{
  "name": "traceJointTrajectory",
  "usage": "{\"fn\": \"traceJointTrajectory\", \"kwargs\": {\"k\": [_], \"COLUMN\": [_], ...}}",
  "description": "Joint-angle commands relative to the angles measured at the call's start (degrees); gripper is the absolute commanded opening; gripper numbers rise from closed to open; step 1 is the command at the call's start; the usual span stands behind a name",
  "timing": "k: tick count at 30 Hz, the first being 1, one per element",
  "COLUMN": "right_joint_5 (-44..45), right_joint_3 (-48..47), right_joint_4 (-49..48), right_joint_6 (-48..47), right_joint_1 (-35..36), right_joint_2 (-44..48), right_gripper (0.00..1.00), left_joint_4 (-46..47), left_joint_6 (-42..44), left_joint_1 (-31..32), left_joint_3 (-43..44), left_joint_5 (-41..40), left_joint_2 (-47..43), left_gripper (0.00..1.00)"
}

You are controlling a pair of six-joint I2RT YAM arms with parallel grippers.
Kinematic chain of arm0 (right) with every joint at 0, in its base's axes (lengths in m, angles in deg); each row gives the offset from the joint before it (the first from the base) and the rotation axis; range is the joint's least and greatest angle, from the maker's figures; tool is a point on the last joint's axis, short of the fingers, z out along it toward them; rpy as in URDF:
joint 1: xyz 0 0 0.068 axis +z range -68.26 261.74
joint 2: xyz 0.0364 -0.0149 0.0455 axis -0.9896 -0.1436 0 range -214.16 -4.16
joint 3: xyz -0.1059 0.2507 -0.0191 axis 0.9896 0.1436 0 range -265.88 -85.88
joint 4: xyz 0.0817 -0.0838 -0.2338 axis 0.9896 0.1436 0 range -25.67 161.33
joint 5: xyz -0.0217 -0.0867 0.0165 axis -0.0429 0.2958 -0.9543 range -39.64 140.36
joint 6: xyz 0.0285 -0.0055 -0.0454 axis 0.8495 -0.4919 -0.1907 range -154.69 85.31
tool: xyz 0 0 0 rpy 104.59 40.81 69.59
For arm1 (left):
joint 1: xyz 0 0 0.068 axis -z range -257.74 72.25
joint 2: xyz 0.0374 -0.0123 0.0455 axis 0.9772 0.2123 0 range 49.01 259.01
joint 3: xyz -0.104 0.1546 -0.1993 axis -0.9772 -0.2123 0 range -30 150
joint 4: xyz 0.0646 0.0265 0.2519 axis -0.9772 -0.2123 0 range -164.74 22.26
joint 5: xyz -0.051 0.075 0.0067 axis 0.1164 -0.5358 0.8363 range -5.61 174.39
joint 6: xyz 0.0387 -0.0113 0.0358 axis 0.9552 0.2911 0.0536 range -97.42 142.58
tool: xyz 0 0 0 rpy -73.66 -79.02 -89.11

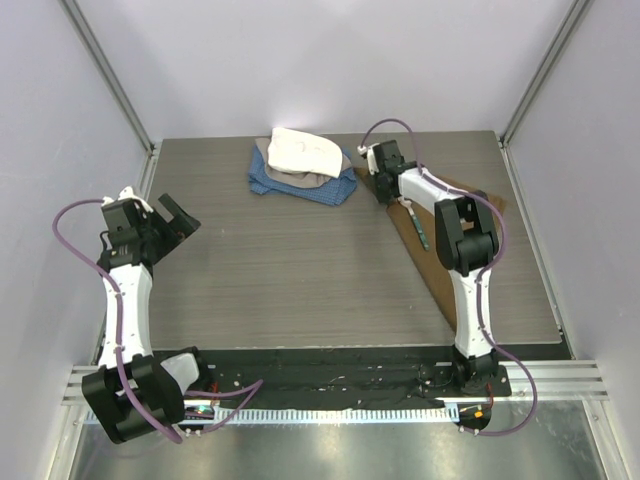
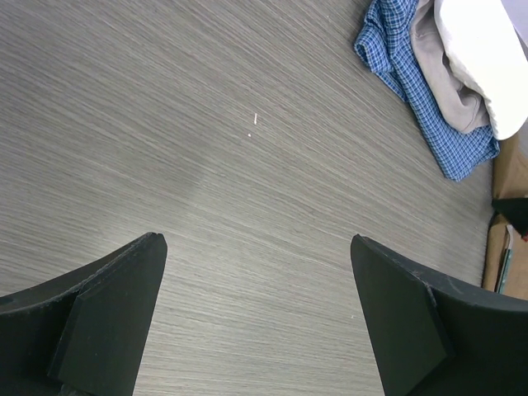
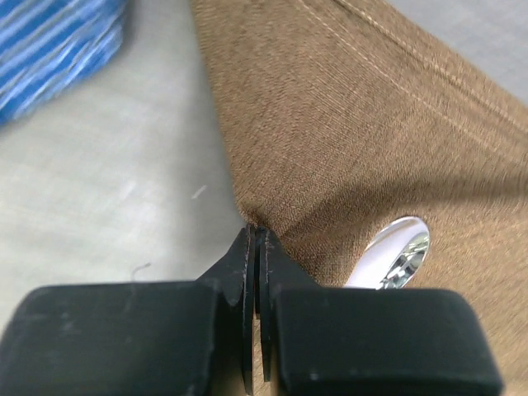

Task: Fold the napkin, place the utensils inside, and roll it up
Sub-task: Fold the napkin

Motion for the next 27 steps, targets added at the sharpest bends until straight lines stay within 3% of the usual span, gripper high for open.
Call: {"fn": "traceJointTrajectory", "kwargs": {"k": [1, 16, 27], "right_joint_5": [-3.75, -4.19, -10.07], "right_joint_3": [6.73, 24.32, 23.81], "right_joint_4": [3.92, -0.12, -6.18], "right_joint_6": [0.26, 9.04, 11.68], "right_joint_1": [3.83, 19.48, 28.53], "right_joint_2": [5.73, 16.02, 13.39], "right_gripper": [0.01, 0.01, 0.01], "left_joint_4": [2.95, 2.78, 7.79], "left_joint_6": [-0.56, -3.0, -14.96], "left_joint_1": [0.72, 5.3, 6.0], "left_joint_3": [-0.51, -1.38, -16.48], "left_joint_5": [1.48, -1.07, -2.91], "left_joint_2": [-1.6, -3.79, -15.21], "left_gripper": [1.0, 1.0, 1.0]}}
